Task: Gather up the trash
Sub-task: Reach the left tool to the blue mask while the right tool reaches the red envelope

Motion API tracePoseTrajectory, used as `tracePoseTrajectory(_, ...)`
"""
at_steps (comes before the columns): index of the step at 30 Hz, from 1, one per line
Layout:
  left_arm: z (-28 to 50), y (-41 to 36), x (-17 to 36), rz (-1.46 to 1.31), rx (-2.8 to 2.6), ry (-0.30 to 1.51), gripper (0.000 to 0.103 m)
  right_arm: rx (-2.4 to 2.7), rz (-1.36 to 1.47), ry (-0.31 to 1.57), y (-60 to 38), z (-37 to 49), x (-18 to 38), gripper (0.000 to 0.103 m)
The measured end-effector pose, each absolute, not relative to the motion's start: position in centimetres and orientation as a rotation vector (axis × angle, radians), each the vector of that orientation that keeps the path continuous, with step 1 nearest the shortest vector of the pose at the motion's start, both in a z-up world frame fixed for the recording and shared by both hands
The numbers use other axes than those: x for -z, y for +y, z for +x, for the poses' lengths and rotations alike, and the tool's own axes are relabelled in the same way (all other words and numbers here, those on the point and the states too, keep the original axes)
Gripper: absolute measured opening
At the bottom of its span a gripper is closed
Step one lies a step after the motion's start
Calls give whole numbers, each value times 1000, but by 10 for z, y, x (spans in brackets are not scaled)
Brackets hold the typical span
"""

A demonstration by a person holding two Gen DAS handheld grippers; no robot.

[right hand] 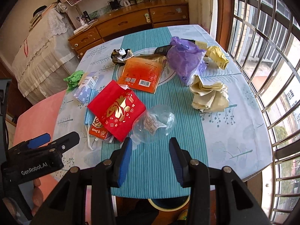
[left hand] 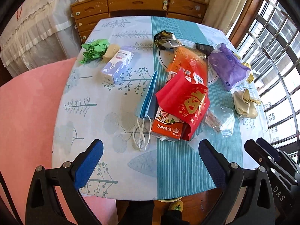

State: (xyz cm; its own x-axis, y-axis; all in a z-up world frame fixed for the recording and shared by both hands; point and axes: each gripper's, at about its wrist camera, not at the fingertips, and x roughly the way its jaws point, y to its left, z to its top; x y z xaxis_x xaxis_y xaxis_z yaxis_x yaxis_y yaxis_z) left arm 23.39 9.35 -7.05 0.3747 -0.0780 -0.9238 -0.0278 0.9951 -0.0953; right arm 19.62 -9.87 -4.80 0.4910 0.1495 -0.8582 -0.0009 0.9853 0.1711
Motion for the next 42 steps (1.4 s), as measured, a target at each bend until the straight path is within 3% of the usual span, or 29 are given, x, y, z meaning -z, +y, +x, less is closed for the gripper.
tracePoseTrajectory(14,311,115,108,-222,210,1334,99,-77,281,1094,-93,218,66,41)
tracePoseTrajectory(18,316,130,108,-205,205,1309,98,-114,287,1087,-78,233,62,41)
tracePoseTrajectory(22,314,148,113,-222,196,1320,89,-159,301,1118,-58,252,65,41)
tracePoseTrajectory(30,308,178,117,-232,169,1328,89,-150,370,1225,-35,292,94,41)
tracePoseTrajectory(34,309,182,115,-242,181,1328,89,-154,413,1268,-34,298,107,29)
tracePoseTrajectory(38,315,177,115,-225,206,1318,89,-186,452,1257,-37,297,106,0)
tracePoseTrajectory(42,323,167,119,-210,234,1329,89,-170,469,1213,-48,294,95,0)
